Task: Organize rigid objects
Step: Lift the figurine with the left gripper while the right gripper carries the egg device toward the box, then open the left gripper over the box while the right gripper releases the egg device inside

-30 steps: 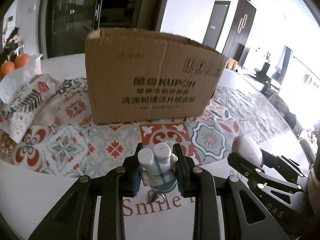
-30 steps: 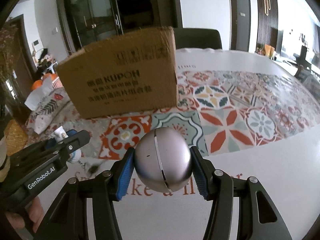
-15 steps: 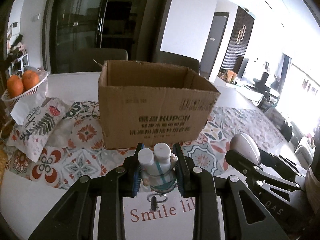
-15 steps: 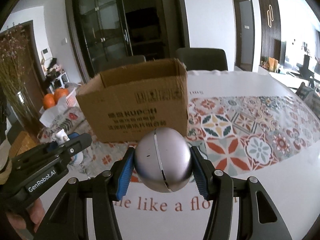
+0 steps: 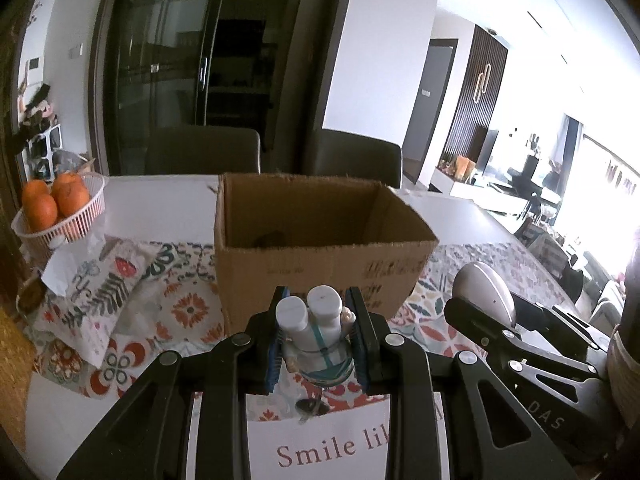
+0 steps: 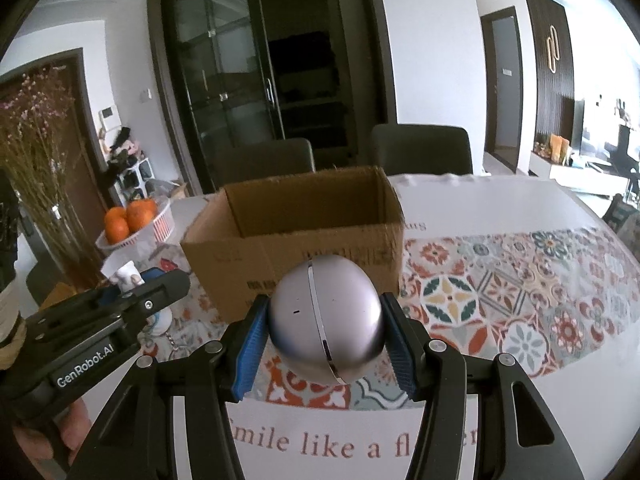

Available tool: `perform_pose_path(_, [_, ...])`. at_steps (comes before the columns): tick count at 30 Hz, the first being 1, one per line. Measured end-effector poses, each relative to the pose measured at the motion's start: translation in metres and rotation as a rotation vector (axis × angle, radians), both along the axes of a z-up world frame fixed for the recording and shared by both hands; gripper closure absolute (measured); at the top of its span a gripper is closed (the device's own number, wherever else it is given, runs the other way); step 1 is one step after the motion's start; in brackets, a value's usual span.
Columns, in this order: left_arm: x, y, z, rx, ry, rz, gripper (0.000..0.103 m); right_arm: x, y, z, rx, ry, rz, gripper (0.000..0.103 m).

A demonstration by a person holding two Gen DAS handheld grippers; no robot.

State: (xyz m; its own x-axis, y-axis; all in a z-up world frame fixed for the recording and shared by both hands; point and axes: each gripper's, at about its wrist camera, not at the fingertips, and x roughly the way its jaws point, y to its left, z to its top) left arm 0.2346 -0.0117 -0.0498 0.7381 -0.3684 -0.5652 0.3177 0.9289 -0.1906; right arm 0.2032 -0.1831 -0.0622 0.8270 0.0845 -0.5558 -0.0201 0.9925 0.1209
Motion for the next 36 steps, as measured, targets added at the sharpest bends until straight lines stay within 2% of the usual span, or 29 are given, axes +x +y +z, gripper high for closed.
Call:
perform_pose_path(21, [0.045, -0.002, 0.062, 0.049, -0.071, -0.007, 0.074, 0.048, 0.008, 0.061, -0.03, -0.054, 0.049, 0.048])
perform_pose_path(31, [0.078, -0.012, 0.08, 0.104, -0.096, -0.002, 0.074, 0.09, -0.004, 0.069, -0.009, 0.008, 0.053, 0.048])
perform_pose_path(36, [0.1, -0.019, 0.083, 0.125, -0.081, -0.004, 0.074, 0.11, -0.009, 0.071, -0.013, 0.038, 0.05, 0.048])
